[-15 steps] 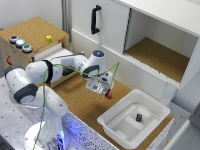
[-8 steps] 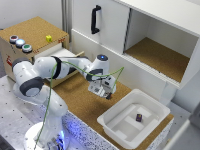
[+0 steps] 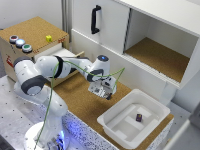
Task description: Go towards the pink block and grasp it
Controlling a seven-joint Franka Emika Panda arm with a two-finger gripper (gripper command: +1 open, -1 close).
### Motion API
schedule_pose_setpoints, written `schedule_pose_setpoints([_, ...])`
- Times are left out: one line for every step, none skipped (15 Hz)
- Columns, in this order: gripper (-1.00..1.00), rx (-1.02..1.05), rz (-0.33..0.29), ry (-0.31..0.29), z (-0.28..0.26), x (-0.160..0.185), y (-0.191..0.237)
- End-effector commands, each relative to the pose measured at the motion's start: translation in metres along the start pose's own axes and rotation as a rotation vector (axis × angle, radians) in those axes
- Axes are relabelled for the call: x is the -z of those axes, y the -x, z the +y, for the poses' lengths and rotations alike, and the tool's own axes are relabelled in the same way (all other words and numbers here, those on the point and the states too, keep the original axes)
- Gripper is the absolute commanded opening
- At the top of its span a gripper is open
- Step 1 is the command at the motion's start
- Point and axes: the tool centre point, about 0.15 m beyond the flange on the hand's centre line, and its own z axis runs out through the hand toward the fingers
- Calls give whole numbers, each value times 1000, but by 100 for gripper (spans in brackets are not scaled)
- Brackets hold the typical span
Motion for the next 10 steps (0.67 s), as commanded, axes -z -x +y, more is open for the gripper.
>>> schedule_pose_setpoints([100,40,20,-5,10,-39,-40])
schedule_pose_setpoints([100,60,30,-2,8,-43,-47])
schedule_pose_setpoints([100,76,42,13,5,-47,-53])
schedule_pose_setpoints([100,84,61,24,4,-51,-60])
schedule_pose_setpoints([100,93,83,15,3,-54,-67])
schedule_pose_setpoints([100,105,97,16,3,-57,-74])
schedule_pose_setpoints([100,93,124,19,3,-59,-78])
schedule_pose_setpoints([100,60,143,7,6,-60,-83])
schedule_pose_setpoints([100,38,140,8,8,-63,-85])
schedule_pose_setpoints([100,16,131,-2,11,-64,-86])
